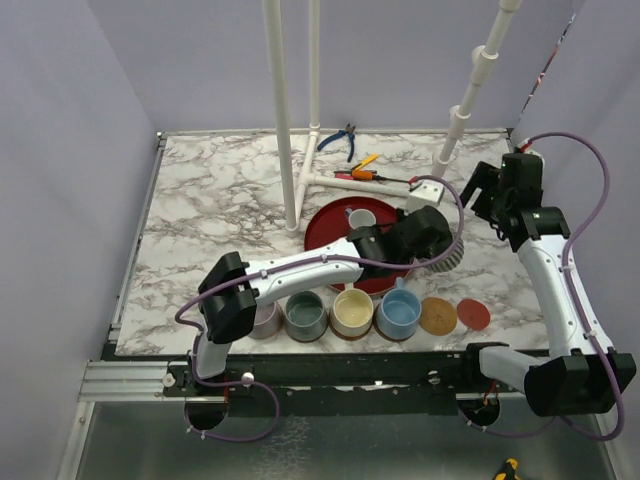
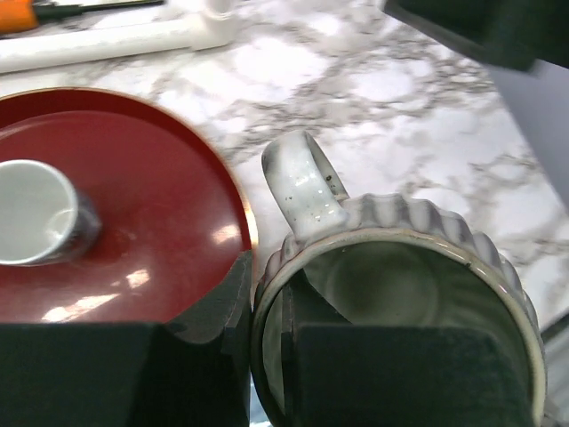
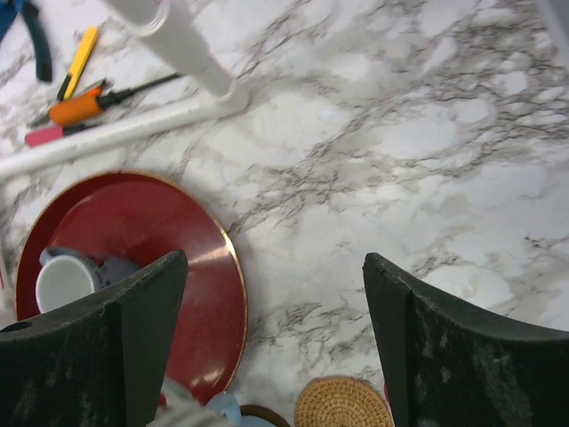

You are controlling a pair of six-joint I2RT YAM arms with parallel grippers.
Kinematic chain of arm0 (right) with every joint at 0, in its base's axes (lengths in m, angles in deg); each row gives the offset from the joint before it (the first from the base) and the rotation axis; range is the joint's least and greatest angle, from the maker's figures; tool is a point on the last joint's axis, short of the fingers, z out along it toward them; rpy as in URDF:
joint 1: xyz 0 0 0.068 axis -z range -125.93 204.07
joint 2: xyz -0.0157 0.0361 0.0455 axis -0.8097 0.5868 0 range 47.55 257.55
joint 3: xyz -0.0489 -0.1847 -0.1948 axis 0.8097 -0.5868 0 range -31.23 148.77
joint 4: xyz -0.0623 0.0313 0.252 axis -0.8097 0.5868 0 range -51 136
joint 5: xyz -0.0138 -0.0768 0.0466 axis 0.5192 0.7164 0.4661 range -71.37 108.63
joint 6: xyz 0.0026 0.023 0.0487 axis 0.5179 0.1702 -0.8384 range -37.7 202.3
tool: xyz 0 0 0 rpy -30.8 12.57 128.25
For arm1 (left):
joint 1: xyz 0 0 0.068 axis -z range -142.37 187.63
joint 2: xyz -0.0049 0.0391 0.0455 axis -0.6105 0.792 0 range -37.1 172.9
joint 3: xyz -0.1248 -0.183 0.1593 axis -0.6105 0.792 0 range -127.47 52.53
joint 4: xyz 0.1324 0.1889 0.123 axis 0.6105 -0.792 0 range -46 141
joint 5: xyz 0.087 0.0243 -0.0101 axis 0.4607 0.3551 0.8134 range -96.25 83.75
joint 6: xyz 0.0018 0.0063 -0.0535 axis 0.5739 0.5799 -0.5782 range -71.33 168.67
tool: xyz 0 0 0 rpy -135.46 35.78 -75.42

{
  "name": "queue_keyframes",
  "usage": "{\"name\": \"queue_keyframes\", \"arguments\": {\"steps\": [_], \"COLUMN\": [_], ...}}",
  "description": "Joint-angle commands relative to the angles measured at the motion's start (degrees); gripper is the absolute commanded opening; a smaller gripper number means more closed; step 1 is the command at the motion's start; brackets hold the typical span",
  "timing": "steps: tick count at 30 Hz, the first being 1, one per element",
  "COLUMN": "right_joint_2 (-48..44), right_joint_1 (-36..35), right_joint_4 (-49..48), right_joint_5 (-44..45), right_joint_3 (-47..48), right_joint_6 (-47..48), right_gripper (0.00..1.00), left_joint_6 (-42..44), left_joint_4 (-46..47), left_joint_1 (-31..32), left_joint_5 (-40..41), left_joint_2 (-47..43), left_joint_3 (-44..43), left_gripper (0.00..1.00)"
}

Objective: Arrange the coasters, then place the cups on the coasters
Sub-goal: Place the cup on the coaster.

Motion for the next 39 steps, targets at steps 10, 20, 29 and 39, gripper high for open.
{"name": "queue_keyframes", "arguments": {"steps": [10, 20, 29, 39], "right_joint_2": [-4.48, -6.74, -6.79, -6.95], "right_joint_1": [5.35, 5.35, 5.35, 5.35], "right_joint_4": [-0.84, -1.73, -2.36, -3.03], "right_joint_5": [13.14, 13.94, 12.39, 10.85], "right_joint_3": [5.98, 5.44, 4.82, 4.11], "right_joint_6": [-3.01, -2.37, -2.27, -2.53], "right_gripper": [0.88, 0.88, 0.88, 0.88], "left_joint_6": [-4.25, -4.92, -4.62, -5.21], "left_joint_4": [-3.32, -7.57, -10.39, -12.94], "left_joint_1": [7.56, 9.79, 11.06, 11.73], "left_joint_5": [1.13, 0.09, 1.09, 2.92], "left_joint_2": [7.4, 12.35, 14.87, 17.17], "left_joint_3": [-9.98, -14.45, -17.4, -18.5], "left_gripper": [0.0, 0.01, 0.05, 0.05]}}
